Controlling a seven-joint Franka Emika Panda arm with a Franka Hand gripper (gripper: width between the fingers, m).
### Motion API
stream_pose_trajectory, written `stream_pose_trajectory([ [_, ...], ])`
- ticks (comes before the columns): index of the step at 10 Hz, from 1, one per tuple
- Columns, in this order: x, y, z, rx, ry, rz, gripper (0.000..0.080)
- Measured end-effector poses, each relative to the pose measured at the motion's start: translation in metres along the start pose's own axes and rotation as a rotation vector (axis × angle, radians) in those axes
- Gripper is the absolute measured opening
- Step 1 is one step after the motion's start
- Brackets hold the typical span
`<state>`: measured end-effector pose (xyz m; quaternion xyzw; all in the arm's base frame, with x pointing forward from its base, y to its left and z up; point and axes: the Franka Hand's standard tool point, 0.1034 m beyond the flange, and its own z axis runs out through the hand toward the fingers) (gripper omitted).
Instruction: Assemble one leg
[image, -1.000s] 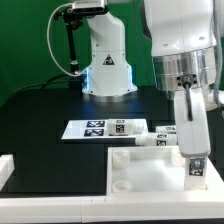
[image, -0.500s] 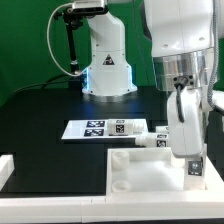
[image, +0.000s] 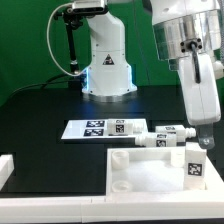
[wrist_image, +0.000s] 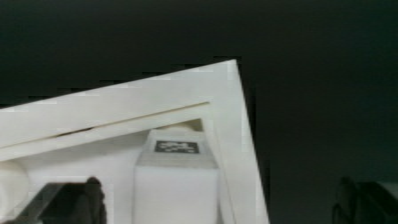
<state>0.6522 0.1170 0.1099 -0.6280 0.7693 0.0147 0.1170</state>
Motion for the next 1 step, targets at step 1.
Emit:
stream_pose_trajectory([
  [1, -0.0001, 0.0003, 0.0007, -0.001, 0.001, 0.0, 0.0649],
])
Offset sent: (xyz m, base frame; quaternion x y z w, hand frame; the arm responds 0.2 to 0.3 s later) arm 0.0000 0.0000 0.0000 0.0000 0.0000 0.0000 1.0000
